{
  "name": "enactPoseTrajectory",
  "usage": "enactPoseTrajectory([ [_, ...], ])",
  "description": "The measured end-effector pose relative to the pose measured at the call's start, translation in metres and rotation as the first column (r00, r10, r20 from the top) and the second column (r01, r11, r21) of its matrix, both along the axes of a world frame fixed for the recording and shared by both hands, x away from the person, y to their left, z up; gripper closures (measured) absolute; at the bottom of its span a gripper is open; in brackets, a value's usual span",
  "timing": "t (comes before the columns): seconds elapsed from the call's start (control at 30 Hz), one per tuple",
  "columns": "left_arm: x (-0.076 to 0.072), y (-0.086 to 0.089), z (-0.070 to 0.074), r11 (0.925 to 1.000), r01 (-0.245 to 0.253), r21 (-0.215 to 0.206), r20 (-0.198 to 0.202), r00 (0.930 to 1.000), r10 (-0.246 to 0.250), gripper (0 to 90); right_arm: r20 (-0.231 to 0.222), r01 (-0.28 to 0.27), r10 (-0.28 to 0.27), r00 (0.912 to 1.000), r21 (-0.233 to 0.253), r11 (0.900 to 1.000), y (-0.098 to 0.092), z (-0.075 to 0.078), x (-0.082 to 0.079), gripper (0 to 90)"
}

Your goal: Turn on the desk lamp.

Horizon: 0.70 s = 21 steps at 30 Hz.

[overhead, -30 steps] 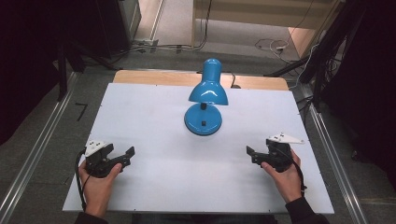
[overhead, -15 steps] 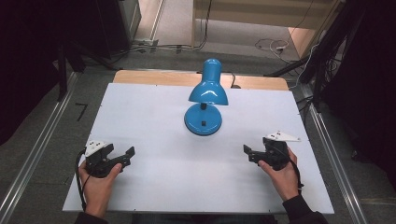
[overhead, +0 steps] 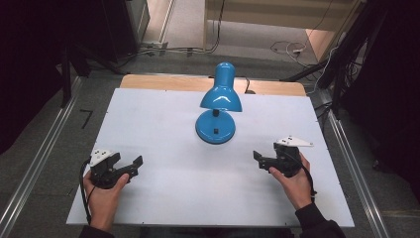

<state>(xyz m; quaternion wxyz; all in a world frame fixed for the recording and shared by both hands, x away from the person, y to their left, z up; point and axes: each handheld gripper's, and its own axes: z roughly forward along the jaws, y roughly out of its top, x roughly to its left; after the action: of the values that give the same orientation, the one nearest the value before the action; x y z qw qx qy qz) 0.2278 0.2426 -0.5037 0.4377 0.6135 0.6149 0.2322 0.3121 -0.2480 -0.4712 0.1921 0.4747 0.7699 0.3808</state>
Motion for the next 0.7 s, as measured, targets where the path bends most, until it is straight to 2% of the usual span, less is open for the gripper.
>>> enactPoseTrajectory([
  [0.7, 0.000, 0.000, 0.000, 1.0000, 0.002, -0.002, 0.000, 1.0000, -0.002, 14.8, 0.007, -0.023, 0.023, 0.9997, 0.004, 1.000, 0.016, 0.003, 0.011, 12.2],
])
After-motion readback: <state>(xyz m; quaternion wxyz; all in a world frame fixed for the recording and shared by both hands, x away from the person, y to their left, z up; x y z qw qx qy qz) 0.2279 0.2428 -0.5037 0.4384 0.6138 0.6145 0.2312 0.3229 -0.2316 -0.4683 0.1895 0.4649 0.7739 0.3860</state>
